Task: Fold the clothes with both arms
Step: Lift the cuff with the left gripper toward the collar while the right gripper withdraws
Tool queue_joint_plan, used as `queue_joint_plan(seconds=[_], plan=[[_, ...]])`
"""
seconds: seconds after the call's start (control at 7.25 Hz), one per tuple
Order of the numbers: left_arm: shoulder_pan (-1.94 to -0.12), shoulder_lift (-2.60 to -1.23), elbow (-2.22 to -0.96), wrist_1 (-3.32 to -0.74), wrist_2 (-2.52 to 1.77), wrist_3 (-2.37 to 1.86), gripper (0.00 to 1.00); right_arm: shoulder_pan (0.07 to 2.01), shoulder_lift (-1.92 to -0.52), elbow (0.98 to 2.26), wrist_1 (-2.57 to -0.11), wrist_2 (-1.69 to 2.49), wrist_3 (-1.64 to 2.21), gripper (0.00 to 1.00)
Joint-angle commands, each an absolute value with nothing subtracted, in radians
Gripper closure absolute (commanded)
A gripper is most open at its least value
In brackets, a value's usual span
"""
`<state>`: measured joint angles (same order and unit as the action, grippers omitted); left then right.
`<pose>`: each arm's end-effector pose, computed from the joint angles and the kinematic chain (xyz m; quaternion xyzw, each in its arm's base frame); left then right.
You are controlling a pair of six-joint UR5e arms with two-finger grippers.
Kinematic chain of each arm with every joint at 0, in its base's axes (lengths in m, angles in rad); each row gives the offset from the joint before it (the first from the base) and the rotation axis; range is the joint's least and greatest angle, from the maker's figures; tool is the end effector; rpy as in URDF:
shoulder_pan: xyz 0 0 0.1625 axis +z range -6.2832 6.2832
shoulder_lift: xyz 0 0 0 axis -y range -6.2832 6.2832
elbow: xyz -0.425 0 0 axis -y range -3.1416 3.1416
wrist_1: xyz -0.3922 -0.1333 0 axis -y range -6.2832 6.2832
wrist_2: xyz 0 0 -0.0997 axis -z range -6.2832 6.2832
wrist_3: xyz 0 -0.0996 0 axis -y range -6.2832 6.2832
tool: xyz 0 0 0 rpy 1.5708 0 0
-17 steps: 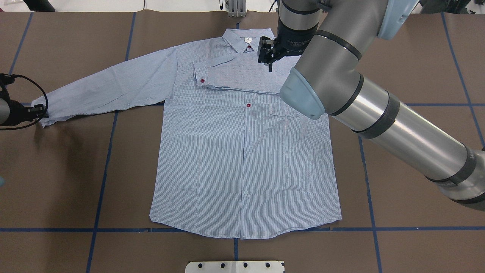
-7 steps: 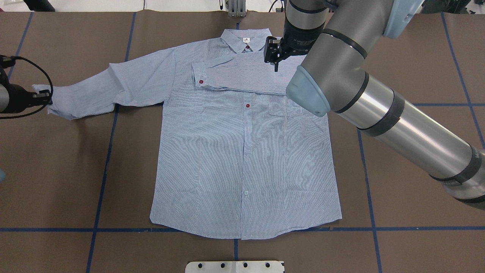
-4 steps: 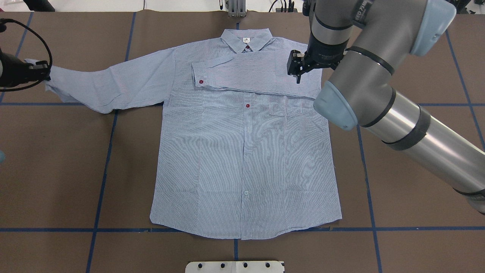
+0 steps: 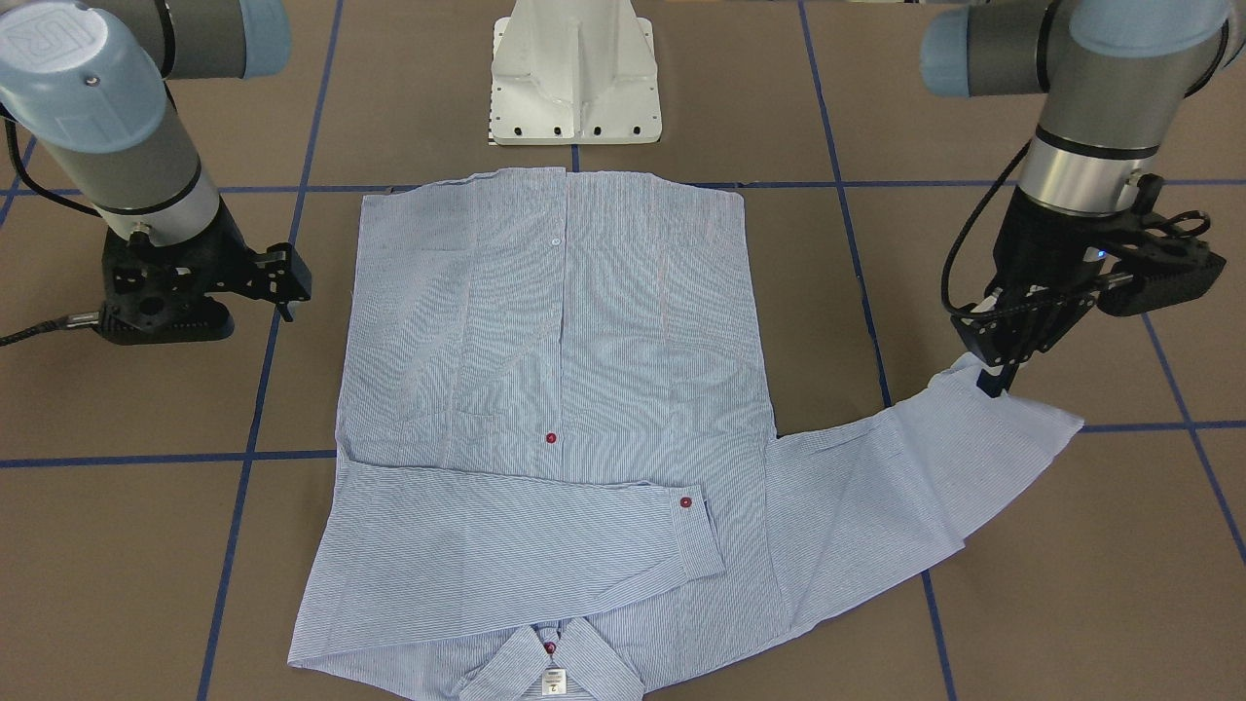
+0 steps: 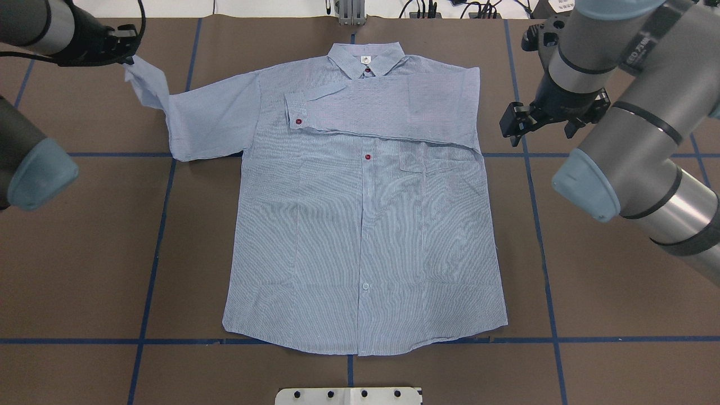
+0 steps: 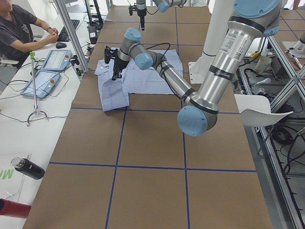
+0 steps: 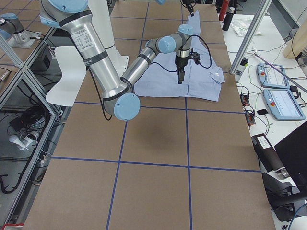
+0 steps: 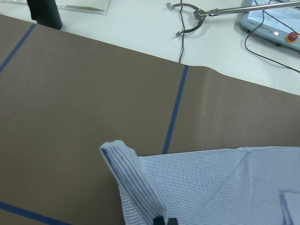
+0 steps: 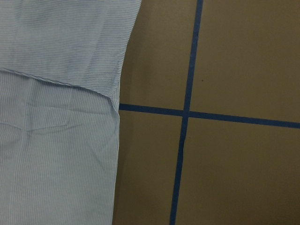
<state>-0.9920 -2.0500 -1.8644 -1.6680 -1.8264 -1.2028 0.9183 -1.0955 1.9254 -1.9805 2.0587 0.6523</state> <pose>0.2457 -0.5737 0.2517 0.1729 0.3977 -0.2250 0.8725 -0.2871 -0.5183 0.2907 0.0174 -0.3106 -0.0505 0.9490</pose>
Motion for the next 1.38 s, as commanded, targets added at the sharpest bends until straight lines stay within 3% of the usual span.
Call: queue_joint_plan(seconds=[0.0,0.55,1.24], plan=[[-0.925,-2.225,-1.763,-1.644,-1.825,-1.285,1.00,0.933,-1.192,2.015,-1.977,2.065,0.626,0.00],[-0.839,-2.486,-1.541,-1.667,-1.821,-1.416,1.00,0.934,-1.207,2.042,-1.976,2.117,0.630,0.00],[-0.819,-2.549,-1.540,-1.674,-1.868,-1.540,1.00,0.934,-1.215,2.040,-1.976,2.114,0.632,0.00]])
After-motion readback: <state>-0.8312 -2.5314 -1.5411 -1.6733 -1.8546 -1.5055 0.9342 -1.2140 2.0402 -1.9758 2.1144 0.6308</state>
